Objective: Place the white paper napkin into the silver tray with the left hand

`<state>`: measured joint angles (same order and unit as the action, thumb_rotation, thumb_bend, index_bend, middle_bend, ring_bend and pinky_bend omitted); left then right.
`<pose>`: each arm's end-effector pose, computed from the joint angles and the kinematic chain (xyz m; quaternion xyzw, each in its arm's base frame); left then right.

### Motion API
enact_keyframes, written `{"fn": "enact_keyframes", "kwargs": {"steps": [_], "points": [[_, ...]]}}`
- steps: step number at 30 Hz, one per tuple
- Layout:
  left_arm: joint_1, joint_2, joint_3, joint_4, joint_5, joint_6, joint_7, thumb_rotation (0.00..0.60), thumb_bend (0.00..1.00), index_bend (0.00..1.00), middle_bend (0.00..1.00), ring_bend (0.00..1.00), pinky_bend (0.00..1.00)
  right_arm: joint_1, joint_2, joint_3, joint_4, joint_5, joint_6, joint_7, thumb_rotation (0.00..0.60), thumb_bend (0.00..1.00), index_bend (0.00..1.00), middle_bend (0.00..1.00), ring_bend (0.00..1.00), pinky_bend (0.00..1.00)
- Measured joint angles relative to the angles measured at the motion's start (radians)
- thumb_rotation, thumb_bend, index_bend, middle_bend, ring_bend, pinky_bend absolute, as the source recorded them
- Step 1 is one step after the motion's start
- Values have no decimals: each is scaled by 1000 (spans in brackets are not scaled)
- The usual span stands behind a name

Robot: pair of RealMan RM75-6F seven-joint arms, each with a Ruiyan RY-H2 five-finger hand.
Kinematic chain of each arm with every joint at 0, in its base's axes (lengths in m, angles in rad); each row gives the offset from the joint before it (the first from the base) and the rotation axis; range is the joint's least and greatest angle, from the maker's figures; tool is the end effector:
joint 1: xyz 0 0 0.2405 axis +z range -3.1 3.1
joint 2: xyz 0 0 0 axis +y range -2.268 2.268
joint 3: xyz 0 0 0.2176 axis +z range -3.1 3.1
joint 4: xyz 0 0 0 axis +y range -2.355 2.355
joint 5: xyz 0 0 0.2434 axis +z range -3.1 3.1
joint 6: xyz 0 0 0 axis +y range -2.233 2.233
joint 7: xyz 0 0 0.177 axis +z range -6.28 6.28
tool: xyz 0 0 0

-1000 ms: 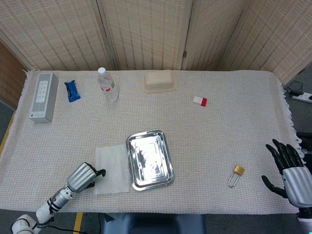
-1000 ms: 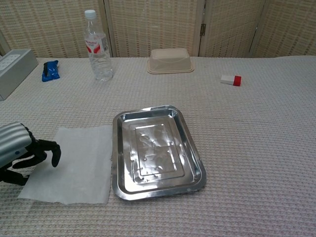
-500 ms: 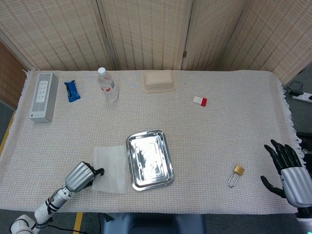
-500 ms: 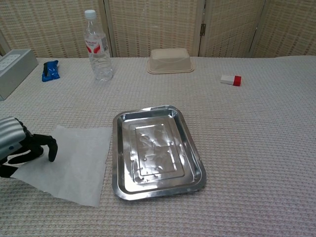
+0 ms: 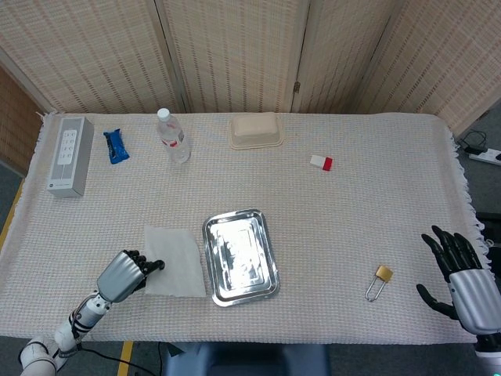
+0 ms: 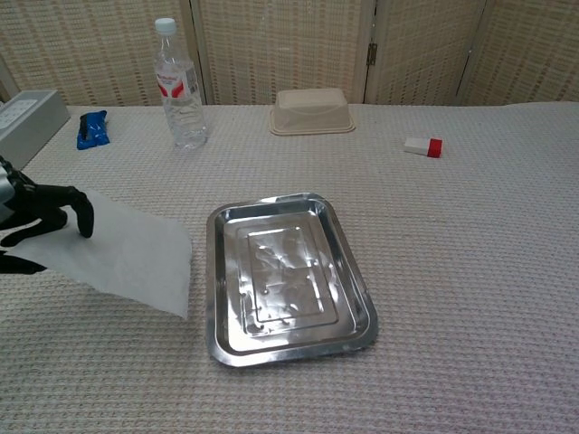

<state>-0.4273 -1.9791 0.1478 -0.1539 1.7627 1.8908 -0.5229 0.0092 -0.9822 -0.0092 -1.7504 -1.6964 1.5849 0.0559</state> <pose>-0.2383 0.2780 0.0052 -0.7363 -0.1138 -0.5660 0.3530 -0.2557 -0.1758 0.1301 0.6167 -0.3767 0.4311 0.5403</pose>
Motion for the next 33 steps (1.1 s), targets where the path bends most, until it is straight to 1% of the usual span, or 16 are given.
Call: {"fn": "enact_keyframes", "kwargs": {"steps": [7,13,18,20,23,27,33], "points": [[-81,25,-7,-46,4,22,108,600,577,602,1000,1000,1000,5,4,-7,3,-13,-7,10,600,351,0,0,0,0],[-153,51,-20,-143,11,34,220,600,583,605,1000,1000,1000,-4,18,-12,7,-30,22,48,600,350,0,0,0,0],[-193,74,-31,-253,20,36,308,600,591,606,1000,1000,1000,-11,29,-14,16,-40,47,87,600,351,0,0,0,0],[-205,80,-31,-301,28,23,350,600,594,606,1000,1000,1000,-14,33,-15,19,-47,58,100,600,351,0,0,0,0],[-215,76,-23,-346,43,-18,394,600,596,607,1000,1000,1000,-20,39,-18,23,-57,76,120,600,349,0,0,0,0],[-218,48,-7,-347,60,-75,440,600,596,611,1000,1000,1000,-28,47,-22,30,-68,98,156,600,351,0,0,0,0],[-215,-30,9,-300,69,-169,467,600,602,615,1000,1000,1000,-38,64,-30,46,-86,127,214,600,351,0,0,0,0]]}}
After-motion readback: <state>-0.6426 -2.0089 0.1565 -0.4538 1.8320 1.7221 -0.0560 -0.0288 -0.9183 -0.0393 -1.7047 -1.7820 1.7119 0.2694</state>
